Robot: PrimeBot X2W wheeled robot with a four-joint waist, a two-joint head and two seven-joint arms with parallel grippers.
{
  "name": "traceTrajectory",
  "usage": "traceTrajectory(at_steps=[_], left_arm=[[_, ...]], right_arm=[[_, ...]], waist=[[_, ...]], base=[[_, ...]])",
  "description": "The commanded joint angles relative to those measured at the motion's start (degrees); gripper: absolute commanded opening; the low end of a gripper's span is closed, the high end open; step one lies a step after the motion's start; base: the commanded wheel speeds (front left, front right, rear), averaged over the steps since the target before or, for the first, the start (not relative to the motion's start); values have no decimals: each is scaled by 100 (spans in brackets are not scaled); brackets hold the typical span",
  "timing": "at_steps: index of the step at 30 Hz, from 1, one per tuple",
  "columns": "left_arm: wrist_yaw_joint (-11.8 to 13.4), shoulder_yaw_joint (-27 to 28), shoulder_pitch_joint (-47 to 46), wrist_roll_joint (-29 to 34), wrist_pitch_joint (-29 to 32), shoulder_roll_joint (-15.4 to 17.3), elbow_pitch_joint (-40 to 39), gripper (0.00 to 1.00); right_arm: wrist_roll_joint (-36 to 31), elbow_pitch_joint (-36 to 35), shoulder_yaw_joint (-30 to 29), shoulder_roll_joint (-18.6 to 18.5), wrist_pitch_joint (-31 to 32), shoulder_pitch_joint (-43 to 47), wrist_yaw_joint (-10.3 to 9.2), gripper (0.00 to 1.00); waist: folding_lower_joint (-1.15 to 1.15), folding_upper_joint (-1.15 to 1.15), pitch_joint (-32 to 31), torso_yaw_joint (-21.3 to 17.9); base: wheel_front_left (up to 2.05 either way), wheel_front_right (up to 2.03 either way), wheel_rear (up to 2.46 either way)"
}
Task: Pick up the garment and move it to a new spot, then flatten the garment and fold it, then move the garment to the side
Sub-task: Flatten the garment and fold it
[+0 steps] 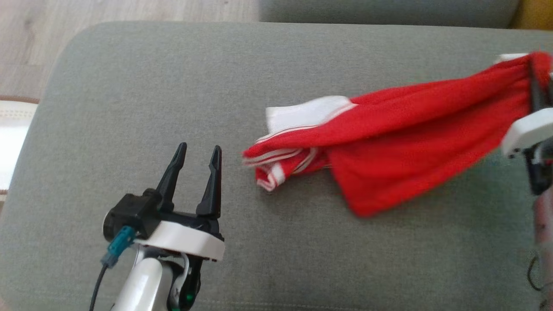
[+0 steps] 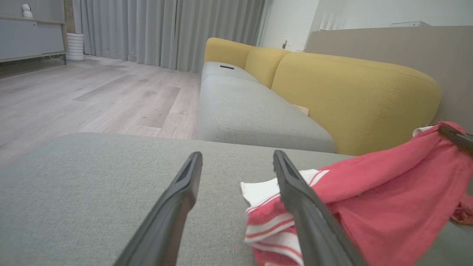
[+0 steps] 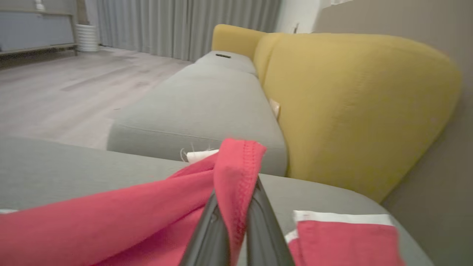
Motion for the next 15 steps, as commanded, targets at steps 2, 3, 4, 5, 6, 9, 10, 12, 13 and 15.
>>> traceTrajectory(at_steps=[2,3,4,5,6,9,10,12,13,15], left_arm=[[-9,195,-225,34,-70,8,-148,100],[-13,195,-225,34,-70,8,-135,100],[-15,192,-220,36,-70,8,-121,100],[-16,188,-212,37,-70,8,-109,100],[-16,184,-203,34,-70,8,-96,100],[-19,170,-172,23,-70,8,-68,100],[-18,170,-165,17,-70,8,-70,100],[-11,178,-158,9,-70,8,-82,100],[-8,184,-155,10,-70,8,-82,100],[-8,198,-147,21,-70,8,-86,100]], right_arm=[[-520,-236,-312,135,-120,-233,-5,31],[-771,-263,-485,221,-141,-227,-5,100],[-988,-298,-652,326,-161,-221,-5,100],[-1160,-335,-752,446,-207,-212,-5,100],[-1298,-354,-815,567,-244,-200,-5,100],[-1559,-431,-872,835,-386,-157,-5,100],[-1583,-460,-867,905,-428,-140,-5,100],[-1531,-544,-801,1026,-517,-97,-5,100],[-1463,-594,-737,1071,-568,-59,-5,100],[-1236,-716,-525,1132,-654,79,-5,100]], waist=[[0,0,-16,-50],[0,0,-30,-64],[0,0,-51,-76],[0,0,-71,-83],[0,0,-101,-94],[0,0,-187,-115],[0,0,-210,-122],[0,0,-245,-135],[0,0,-270,-140],[0,0,-313,-150]], base=[[0,0,0],[0,0,0],[0,0,0],[0,0,0],[0,0,0],[0,0,0],[0,0,0],[0,0,0],[0,0,0],[0,0,0]])
